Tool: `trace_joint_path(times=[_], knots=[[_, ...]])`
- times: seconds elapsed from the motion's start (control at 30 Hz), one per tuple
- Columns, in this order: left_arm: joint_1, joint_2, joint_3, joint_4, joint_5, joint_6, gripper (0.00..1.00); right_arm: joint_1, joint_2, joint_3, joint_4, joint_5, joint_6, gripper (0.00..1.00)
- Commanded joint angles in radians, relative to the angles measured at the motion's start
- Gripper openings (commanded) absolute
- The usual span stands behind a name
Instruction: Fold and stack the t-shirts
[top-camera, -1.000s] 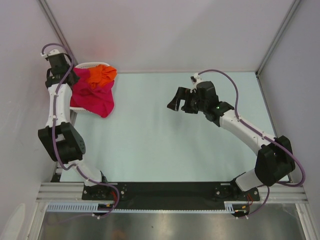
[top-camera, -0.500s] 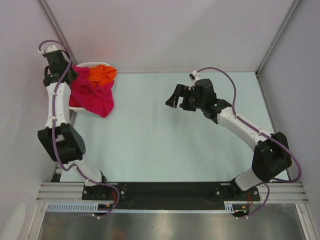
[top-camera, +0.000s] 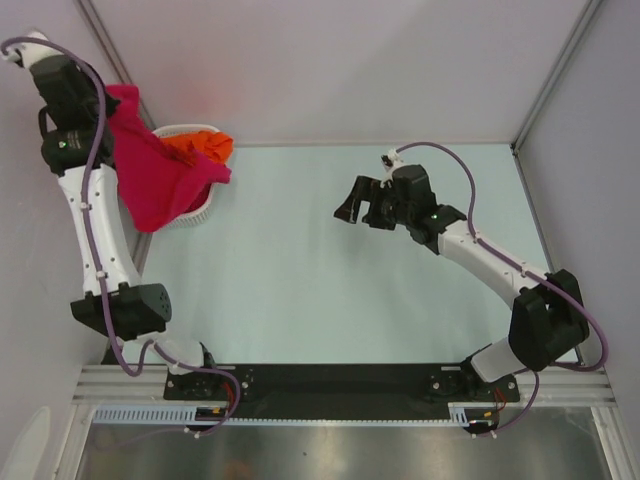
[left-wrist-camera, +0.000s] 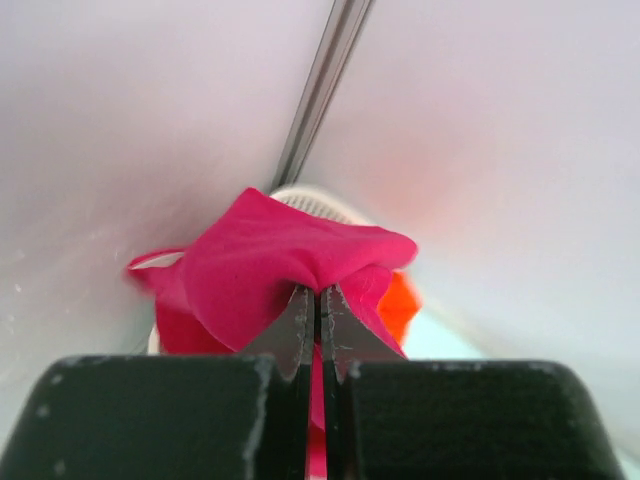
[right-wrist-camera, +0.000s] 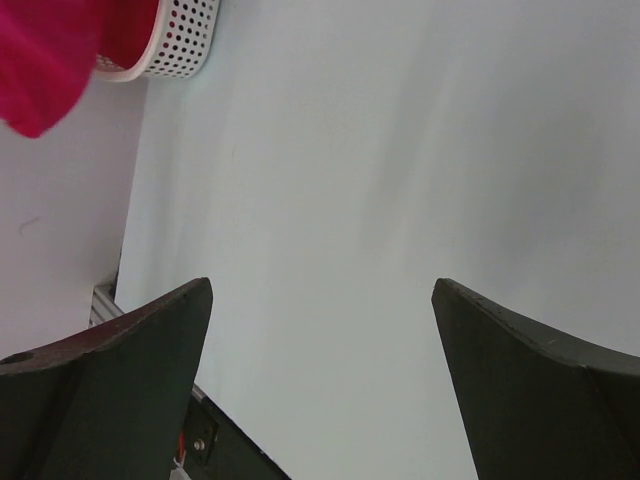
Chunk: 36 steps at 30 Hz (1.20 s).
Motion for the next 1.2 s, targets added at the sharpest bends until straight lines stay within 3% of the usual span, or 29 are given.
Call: trace_joint_path(times=[0.0, 0.13, 0.3, 0.53, 0.7, 1.0, 1.13, 1.17], knots=[[0.007, -0.015, 0.283, 0.029, 0.019, -0.044, 0.00, -0.002, -0.046, -0.021, 0.021, -0.010, 0.006, 1.00], [0.004, 0.009, 0.407, 0.057, 0.128, -0.069, 0.00, -0.007, -0.066, -0.034, -0.005, 0.020, -0.002, 1.00], [-0.051, -0.034, 0.393, 0.098, 0.172, -0.034, 0.00, -0.037, -0.121, -0.050, -0.048, 0.080, 0.004, 1.00], [-0.180, -0.084, 0.390, 0.112, 0.117, 0.069, 0.00, -0.102, -0.198, -0.084, -0.082, 0.077, -0.008, 1.00], [-0.239, -0.139, 0.315, 0.104, 0.140, 0.095, 0.00, -0.131, -0.238, -0.092, -0.122, 0.109, -0.014, 1.00], [-0.571, -0.230, 0.171, 0.101, 0.103, 0.146, 0.00, -0.260, -0.354, -0.132, -0.241, 0.229, 0.046, 1.00], [-0.780, -0.271, -0.005, 0.153, 0.044, 0.157, 0.00, -0.327, -0.420, -0.138, -0.310, 0.244, 0.003, 1.00], [-0.808, -0.285, -0.107, 0.190, 0.034, 0.149, 0.00, -0.344, -0.429, -0.139, -0.327, 0.256, -0.013, 1.00]])
